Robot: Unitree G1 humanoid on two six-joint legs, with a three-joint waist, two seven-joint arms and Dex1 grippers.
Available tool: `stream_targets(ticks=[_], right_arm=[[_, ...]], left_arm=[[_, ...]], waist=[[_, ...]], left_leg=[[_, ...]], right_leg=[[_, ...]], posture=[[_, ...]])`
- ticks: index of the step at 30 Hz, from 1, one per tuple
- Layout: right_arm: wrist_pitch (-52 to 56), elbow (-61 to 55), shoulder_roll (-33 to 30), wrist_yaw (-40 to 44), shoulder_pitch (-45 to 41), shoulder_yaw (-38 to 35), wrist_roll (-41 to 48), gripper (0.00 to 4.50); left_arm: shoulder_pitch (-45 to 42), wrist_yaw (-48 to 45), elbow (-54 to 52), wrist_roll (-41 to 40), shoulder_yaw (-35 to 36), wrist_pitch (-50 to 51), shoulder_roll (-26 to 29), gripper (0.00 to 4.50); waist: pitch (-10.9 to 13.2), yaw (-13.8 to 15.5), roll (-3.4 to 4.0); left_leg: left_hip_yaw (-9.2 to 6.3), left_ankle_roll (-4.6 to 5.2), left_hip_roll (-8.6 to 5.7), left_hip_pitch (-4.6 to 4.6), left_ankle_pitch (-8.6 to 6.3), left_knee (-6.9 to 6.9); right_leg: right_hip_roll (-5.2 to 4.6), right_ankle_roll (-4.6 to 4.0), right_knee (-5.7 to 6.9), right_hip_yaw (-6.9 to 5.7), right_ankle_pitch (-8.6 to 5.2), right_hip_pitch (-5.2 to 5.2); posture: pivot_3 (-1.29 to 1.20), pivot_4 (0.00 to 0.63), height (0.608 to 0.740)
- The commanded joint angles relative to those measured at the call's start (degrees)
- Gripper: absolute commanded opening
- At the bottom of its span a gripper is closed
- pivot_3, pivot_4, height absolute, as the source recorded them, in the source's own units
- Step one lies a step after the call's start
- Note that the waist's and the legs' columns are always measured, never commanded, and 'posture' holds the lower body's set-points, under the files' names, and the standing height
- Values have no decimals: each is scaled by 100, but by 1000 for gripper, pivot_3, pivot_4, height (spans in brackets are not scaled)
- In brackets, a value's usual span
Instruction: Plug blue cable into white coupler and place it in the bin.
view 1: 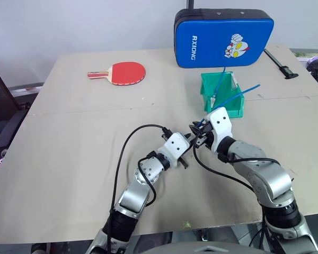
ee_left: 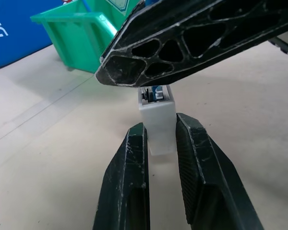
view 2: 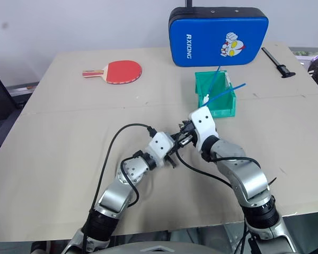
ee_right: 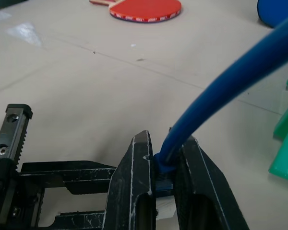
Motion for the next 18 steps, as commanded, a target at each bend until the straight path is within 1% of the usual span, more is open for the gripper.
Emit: stream_targets(ticks=[1,4,10,15,18], right_arm=[[525,235,134,-69,68,208,-17,0],[542,503,219,-75,158,277,-88,0],[243,1231,298,59,220,345,-284,0],[316,1419,322,340,282,530,-243,0],[92,1394,453,316,284,334,-238,0]], left_arm=[[-132,79,-375,-79,-15,-211,-175,226],[-141,111,-341,-92,14,-213,-218,226],[-178,162,-241,-209,77,-229,-378,226],[-229,166,-236,-250,159,-154,-502,226],[-199,152,-222,-246,173,-163,-490,226]], waist=[[0,-2,0],[0,-2,0],[-2,-6,0],[-6,-5,-1],[-7,-8,-1]], left_leg=[[0,0,0,0,0,0],[1,0,-1,0,0,0],[1,0,0,2,0,0],[1,0,0,4,0,1],[0,0,0,5,0,1]], right_leg=[[0,0,0,-1,0,0],[0,0,-1,0,0,0],[0,0,2,0,0,-1],[0,0,5,0,0,2],[0,0,7,0,0,2]], posture=[[0,150,740],[0,150,740],[0,150,740],[0,150,740],[0,150,740]])
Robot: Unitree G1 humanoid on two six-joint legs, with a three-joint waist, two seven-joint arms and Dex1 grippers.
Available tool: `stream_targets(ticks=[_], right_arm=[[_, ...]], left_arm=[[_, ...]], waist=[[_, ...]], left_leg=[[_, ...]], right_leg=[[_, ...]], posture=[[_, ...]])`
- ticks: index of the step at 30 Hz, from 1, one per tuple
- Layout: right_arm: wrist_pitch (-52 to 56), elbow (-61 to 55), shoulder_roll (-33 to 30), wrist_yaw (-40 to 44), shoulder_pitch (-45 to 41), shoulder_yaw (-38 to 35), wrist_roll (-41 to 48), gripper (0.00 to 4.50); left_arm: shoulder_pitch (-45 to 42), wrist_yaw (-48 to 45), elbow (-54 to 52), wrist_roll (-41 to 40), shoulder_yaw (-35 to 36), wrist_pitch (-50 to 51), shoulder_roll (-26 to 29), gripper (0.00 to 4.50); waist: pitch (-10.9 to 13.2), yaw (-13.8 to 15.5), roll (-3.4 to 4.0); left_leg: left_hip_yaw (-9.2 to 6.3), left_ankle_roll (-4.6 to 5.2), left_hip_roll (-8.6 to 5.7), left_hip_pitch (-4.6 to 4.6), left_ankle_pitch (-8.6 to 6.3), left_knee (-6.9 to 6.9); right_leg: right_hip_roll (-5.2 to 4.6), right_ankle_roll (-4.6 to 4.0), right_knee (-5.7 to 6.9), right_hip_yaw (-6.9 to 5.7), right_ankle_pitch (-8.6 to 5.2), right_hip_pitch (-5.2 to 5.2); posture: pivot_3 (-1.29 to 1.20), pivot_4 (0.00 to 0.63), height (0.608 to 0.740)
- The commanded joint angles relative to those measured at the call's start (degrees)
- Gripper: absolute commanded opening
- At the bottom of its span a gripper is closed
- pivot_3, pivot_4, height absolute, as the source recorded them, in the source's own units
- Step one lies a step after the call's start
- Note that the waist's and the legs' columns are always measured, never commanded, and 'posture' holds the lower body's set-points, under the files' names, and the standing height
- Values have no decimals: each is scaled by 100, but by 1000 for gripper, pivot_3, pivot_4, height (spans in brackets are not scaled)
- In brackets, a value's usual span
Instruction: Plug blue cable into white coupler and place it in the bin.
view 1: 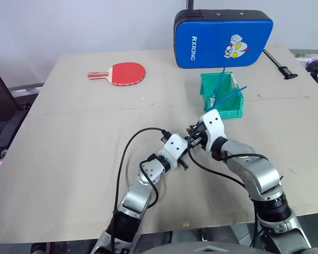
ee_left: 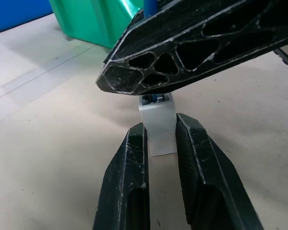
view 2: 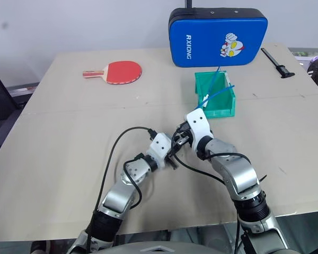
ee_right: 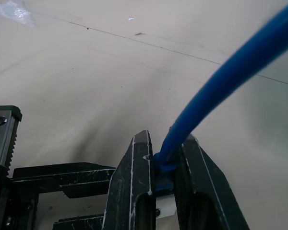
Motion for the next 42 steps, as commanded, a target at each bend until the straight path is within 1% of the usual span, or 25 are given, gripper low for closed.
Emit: stream_targets(ticks=[1,2,6,8,9,11,13,20,23,26,27,30,31,34,37,39,40,42], right_arm=[[77,558,142,119,295,104,77,0],[-2,525,180,123,292,26,101,0],[-509,144,156,557,273,-211,371,1598],[-533,-61,134,623,310,-416,533,2616],[-487,-148,61,672,323,-462,580,2782],[-491,-254,-104,792,336,-465,605,2782],[-499,-291,-131,794,333,-499,650,2782],[-547,-285,116,706,307,-675,880,2782],[-675,-210,175,694,264,-721,849,2782],[-760,-154,174,715,220,-749,819,1997],[-803,-136,162,736,209,-750,811,1311],[-935,-106,122,814,173,-744,795,316],[-969,-103,92,850,160,-735,785,225],[-1098,-99,-24,953,155,-675,723,224],[-1253,-93,-112,1097,168,-625,728,222],[-1376,-90,-118,1141,175,-618,731,222],[-1435,-91,-115,1161,181,-621,731,222],[-1538,-80,-117,1191,190,-632,719,222]], left_arm=[[-237,65,-518,-237,61,-369,-222,226],[-227,57,-517,-238,66,-369,-214,226],[-197,53,-484,-294,154,-327,-200,226],[-211,59,-427,-327,203,-328,-201,226],[-220,53,-408,-338,216,-331,-198,226],[-225,35,-391,-350,224,-344,-191,226],[-204,4,-380,-356,207,-371,-188,226],[-111,-60,-386,-371,160,-448,-149,226],[-104,-97,-374,-386,131,-469,-113,226],[-93,-134,-376,-405,105,-471,-91,226],[-89,-147,-375,-416,102,-472,-85,226],[-83,-176,-368,-437,98,-474,-69,226],[-81,-188,-367,-452,99,-473,-61,226],[-74,-201,-362,-466,107,-478,-47,226],[-14,-507,-454,-867,149,-483,-32,226],[40,-738,-597,-1116,158,-466,41,1266],[46,-725,-612,-1093,172,-472,73,1642],[58,-673,-610,-1060,213,-430,104,2621]], waist=[[0,-6,0],[0,-5,0],[1,-6,0],[1,-6,0],[1,-3,0],[1,3,0],[1,2,-1],[1,-4,0],[1,-3,0],[1,-3,0],[1,-3,0],[1,-5,0],[1,-5,0],[1,-4,0],[1,-5,0],[1,-6,0],[1,-7,0],[1,-4,0]], left_leg=[[0,0,0,0,0,0],[1,0,0,1,0,0],[2,0,0,-1,0,0],[1,0,0,-4,0,-1],[1,0,0,-4,0,-1],[0,0,0,-6,0,-2],[1,0,0,-6,0,0],[0,0,0,-5,0,-3],[1,0,0,-6,0,-2],[0,0,0,-5,0,-2],[0,0,0,-6,0,-2],[1,0,0,-5,0,-2],[1,0,0,-5,0,-2],[0,0,0,-5,0,-3],[1,0,0,-6,0,-2],[1,0,0,-5,0,-3],[0,0,1,-5,0,-3],[0,0,1,-6,0,-3]], right_leg=[[0,0,1,0,0,0],[0,0,1,1,0,0],[0,0,-1,2,0,-2],[0,0,-5,1,0,-5],[0,0,-6,1,0,-6],[-1,0,-7,-1,0,-6],[-1,0,-7,0,0,-6],[0,0,-5,1,0,-8],[0,0,-6,1,0,-8],[0,0,-5,1,0,-8],[0,0,-5,1,0,-8],[1,0,-5,1,0,-8],[1,0,-6,1,0,-8],[1,0,-5,1,0,-8],[0,0,-6,1,0,-8],[1,0,-6,2,0,-8],[1,0,-6,1,0,-9],[1,0,-6,1,0,-9]], posture=[[0,150,740],[0,150,740],[0,150,740],[0,150,740],[0,150,740],[0,150,740],[0,150,740],[0,150,740],[0,150,740],[0,150,740],[0,150,740],[0,150,740],[0,150,740],[0,150,740],[0,150,740],[0,150,740],[0,150,740],[0,150,740]])
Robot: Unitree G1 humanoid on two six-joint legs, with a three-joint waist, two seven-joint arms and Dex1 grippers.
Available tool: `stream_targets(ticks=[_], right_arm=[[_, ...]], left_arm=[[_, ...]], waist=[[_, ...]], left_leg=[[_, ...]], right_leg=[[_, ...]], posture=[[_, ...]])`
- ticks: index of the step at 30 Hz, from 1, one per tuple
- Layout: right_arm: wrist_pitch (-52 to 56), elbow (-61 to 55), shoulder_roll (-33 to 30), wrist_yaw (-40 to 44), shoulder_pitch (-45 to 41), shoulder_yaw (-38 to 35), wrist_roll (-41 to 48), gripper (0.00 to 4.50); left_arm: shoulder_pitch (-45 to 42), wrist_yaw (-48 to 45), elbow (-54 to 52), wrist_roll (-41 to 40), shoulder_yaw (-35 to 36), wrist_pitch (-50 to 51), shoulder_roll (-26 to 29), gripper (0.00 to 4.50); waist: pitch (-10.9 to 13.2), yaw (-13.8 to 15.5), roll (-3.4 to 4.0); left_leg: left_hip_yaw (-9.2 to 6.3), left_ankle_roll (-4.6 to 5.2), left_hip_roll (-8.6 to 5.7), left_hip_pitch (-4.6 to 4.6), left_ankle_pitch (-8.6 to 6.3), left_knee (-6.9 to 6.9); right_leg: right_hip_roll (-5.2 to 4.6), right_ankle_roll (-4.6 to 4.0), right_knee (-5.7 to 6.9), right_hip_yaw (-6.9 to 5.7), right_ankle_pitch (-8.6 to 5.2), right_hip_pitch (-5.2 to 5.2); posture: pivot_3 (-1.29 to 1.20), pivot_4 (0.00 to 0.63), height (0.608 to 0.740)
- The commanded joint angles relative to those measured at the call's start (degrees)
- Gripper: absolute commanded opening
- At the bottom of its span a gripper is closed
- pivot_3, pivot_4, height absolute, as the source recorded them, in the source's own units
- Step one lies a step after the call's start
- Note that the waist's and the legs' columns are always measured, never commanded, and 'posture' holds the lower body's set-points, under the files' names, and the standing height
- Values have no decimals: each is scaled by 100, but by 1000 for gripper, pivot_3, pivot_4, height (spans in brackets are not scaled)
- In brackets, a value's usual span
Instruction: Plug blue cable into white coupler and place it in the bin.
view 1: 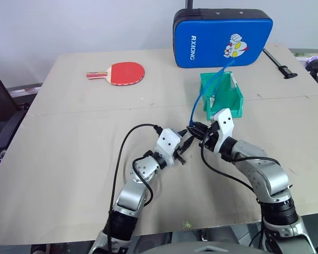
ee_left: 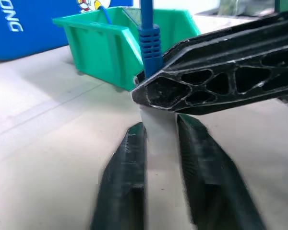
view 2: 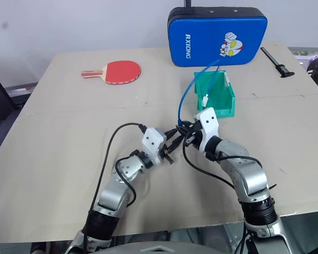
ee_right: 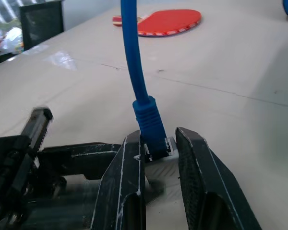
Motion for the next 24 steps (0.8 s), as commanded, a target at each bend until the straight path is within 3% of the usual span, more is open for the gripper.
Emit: stream_targets(ticks=[1,3,9,14,21,24], right_arm=[[-294,-152,28,92,-92,4,22,222],[-457,-101,27,104,-80,-49,-5,222],[-594,3,-25,79,-102,-470,210,222],[-277,358,-468,55,-751,-1303,534,222],[642,2192,-1284,295,-2389,-1628,663,222],[682,3984,-1331,732,-3375,-1420,486,222]], left_arm=[[17,-86,-326,-135,-40,-25,7,3223],[98,-327,-477,-343,-41,131,131,3954],[296,-421,-1009,-652,182,420,432,3954],[564,-331,-2175,-1569,685,1335,622,3954],[676,156,-3422,-2672,1669,2635,1142,3954],[416,534,-3642,-3217,2273,3194,1358,3954]], waist=[[0,3,0],[0,4,0],[1,0,1],[4,3,3],[5,-27,4],[7,-46,4]], left_leg=[[0,0,0,0,0,0],[1,0,0,0,0,1],[0,0,0,0,0,-2],[1,0,0,-1,0,-2],[14,0,5,2,0,-5],[28,0,5,2,0,-1]], right_leg=[[0,0,0,0,0,1],[-1,0,0,0,0,1],[1,0,-1,1,0,0],[-1,0,-1,3,0,0],[7,-1,1,13,0,-1],[5,-1,0,20,0,0]], posture=[[0,150,740],[0,150,740],[0,150,740],[0,150,740],[0,150,740],[0,150,740]])
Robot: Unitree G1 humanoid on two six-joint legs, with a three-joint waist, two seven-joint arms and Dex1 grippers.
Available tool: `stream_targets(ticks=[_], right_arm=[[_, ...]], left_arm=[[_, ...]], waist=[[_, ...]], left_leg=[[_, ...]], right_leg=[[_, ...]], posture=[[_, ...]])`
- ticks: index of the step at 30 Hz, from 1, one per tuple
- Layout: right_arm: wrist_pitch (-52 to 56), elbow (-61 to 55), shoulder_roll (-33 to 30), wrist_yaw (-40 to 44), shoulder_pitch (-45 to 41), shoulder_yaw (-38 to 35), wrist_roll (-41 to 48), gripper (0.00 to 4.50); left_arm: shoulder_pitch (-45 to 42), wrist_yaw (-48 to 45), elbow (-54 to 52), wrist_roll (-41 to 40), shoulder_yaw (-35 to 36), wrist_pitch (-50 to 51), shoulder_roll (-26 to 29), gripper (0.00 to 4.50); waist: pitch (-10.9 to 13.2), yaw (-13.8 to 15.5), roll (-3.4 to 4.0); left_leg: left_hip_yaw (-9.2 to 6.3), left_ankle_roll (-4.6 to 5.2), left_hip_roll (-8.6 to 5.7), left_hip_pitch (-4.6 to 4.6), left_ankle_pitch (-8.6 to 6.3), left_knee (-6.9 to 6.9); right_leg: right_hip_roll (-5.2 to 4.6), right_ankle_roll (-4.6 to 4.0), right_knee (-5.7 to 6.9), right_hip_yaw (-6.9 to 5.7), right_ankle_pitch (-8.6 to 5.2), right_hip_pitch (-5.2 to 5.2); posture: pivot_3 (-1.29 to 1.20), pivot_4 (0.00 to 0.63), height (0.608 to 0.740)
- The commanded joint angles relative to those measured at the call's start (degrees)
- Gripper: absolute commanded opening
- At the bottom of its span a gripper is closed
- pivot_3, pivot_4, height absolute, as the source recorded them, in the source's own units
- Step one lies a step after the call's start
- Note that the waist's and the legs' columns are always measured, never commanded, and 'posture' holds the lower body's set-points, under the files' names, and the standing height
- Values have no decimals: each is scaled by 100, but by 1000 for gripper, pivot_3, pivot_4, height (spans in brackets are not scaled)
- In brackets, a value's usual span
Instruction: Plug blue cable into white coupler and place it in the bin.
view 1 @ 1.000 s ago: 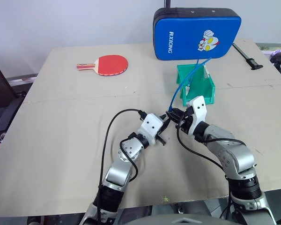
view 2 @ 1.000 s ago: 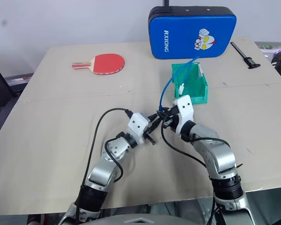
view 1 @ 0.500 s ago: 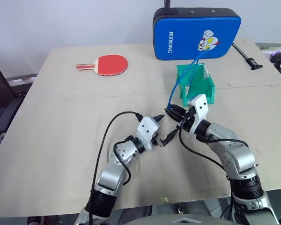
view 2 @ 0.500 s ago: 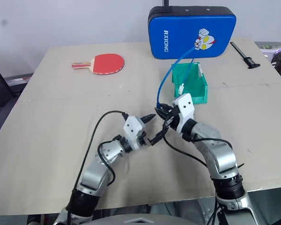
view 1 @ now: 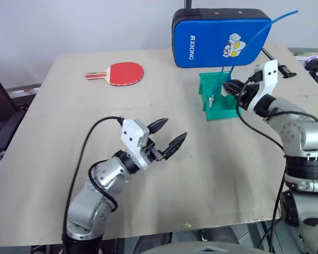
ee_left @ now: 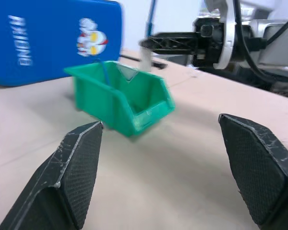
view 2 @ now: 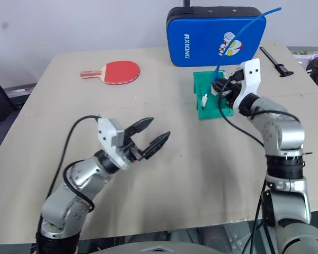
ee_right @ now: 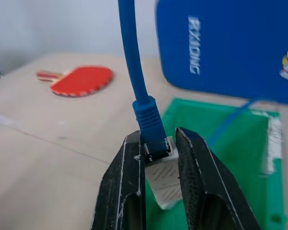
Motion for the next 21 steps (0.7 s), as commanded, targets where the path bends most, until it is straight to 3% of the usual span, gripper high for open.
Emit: stream_targets(ticks=[1,4,8,9,11,17,21], right_arm=[[42,1739,1,437,-978,229,-265,222],[-237,3095,139,529,-1678,384,-618,222],[-672,4082,222,637,-2134,341,-858,222],[-815,4286,234,615,-2217,311,-911,1240],[-1143,4418,201,614,-2283,277,-1012,1841],[-1456,3626,-152,884,-1941,354,-1248,4479],[-880,1846,-492,1118,-1255,87,-829,4479]], left_arm=[[-356,442,-466,-700,645,568,171,3954],[-563,730,-621,-1065,794,931,260,3954],[-625,962,-722,-1323,823,1158,327,3954],[-622,996,-740,-1345,810,1177,339,4065],[-563,1072,-756,-1333,789,1178,366,4065],[-464,1143,-793,-1436,785,1181,465,4065],[-306,1095,-834,-1389,811,1089,588,4065]], waist=[[1,-20,0],[1,-62,-1],[1,-87,0],[1,-100,0],[1,-126,0],[1,-110,0],[1,-103,0]], left_leg=[[5,0,0,0,0,-1],[7,0,0,-2,0,1],[14,0,0,-5,0,11],[16,0,0,-6,0,14],[29,0,-1,-7,0,15],[50,0,-1,-7,0,17],[52,0,-1,-12,0,17]], right_leg=[[-1,-1,1,4,0,-1],[-2,-1,-1,4,0,-1],[-7,-1,-4,-13,0,-2],[-11,-1,-4,-21,0,-2],[-20,-1,-3,-38,0,-5],[-33,-1,-6,-54,0,-17],[-36,-1,-5,-54,0,-21]], posture=[[0,150,740],[0,150,740],[0,150,740],[0,150,740],[0,150,740],[0,150,740],[0,150,740]])
